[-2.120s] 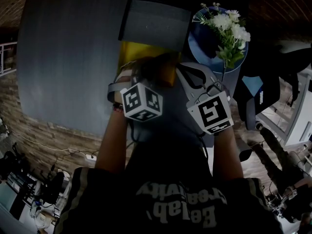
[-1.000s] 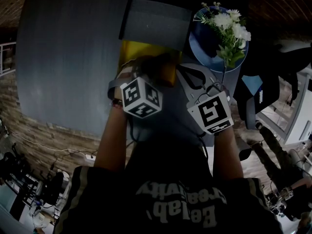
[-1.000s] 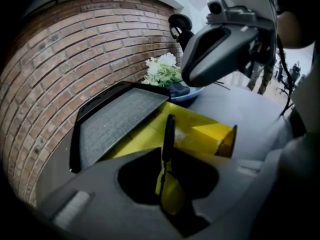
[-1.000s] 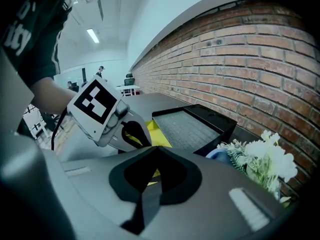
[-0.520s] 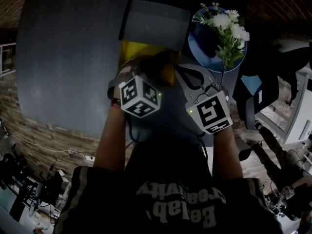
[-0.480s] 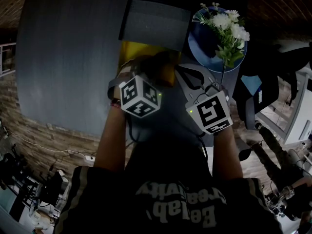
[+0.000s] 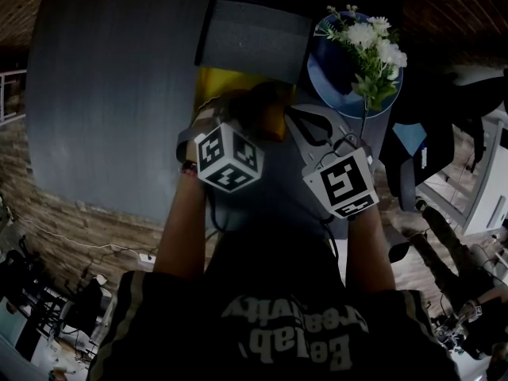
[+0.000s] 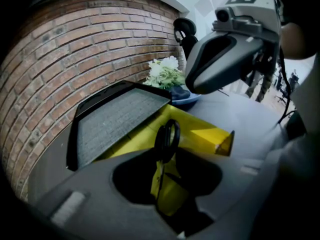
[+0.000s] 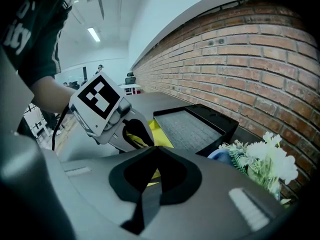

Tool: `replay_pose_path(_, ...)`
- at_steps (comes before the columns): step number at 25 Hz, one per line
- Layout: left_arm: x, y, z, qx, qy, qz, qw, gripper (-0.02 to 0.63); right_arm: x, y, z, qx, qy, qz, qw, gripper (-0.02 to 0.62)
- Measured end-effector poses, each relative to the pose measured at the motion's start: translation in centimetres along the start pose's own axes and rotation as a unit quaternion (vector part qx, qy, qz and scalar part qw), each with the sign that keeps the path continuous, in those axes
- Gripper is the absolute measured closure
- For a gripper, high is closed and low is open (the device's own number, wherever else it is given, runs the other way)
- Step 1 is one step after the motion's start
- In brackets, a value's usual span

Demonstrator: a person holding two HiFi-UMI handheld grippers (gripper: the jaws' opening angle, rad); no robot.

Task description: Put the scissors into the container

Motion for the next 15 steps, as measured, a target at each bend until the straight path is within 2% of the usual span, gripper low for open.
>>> replay_pose_path(15, -0.11, -0.09, 0.05, 0.001, -0.005, -0.003, 1.0, 0.472, -0.29, 0.17, -0.1, -0.005, -0.002, 0.003, 1.0, 0.591)
Point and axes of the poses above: the fingertips, and each gripper's own axes: y forward along the fingers, x to its right, z out of its top, the point moved 5 cm from there along -y, backward along the fingers, and after that the axes turned 15 degrees about x, right-handed, at the moved point
